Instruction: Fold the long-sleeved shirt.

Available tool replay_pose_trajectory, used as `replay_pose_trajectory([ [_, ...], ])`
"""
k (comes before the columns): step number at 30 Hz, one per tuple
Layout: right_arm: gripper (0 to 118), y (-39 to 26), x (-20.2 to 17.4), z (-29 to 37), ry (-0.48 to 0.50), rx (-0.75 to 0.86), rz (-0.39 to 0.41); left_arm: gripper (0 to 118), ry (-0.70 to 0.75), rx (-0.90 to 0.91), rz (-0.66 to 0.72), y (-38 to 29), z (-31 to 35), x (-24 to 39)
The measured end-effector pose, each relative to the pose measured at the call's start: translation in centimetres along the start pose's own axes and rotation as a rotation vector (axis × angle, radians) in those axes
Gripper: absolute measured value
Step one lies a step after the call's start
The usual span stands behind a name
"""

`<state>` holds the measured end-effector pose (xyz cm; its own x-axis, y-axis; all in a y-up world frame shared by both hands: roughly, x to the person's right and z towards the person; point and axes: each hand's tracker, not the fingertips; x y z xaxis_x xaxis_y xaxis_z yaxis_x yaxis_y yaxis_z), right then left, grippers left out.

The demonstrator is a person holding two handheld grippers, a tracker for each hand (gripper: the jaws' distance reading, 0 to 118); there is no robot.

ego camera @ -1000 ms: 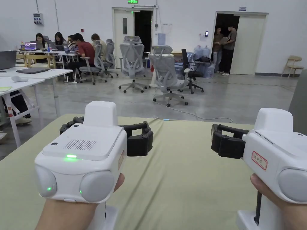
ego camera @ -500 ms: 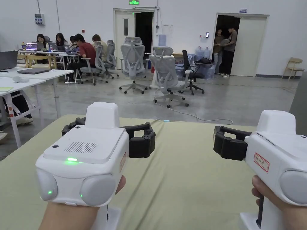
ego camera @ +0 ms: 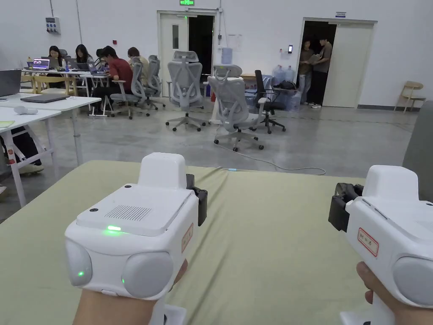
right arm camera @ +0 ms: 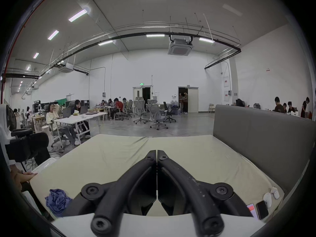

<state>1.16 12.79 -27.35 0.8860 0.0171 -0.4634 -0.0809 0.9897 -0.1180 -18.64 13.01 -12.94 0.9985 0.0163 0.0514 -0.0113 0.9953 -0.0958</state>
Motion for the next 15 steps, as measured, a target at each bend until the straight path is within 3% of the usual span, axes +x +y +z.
replay_pose_trajectory([
  [4, 2, 0.0, -1.4, -0.4, 0.018, -0.005, -0.002, 0, 0.04, 0.002, 0.025, 0.5, 0.9, -0.7],
  [7, 2, 0.0, -4.7, -1.1, 0.086, -0.004, 0.0, 0, 0.136, 0.008, 0.022, 0.3, 2.5, -3.8],
  [11, 2, -0.1, -13.3, -1.9, 0.313, -0.007, 0.016, 0, 0.361, 0.022, 0.038, 0.2, 9.7, -8.9],
  [15, 2, -0.3, -24.8, -0.8, 0.619, -0.017, 0.021, 0, 0.711, -0.016, 0.022, -0.8, 18.6, -13.7],
])
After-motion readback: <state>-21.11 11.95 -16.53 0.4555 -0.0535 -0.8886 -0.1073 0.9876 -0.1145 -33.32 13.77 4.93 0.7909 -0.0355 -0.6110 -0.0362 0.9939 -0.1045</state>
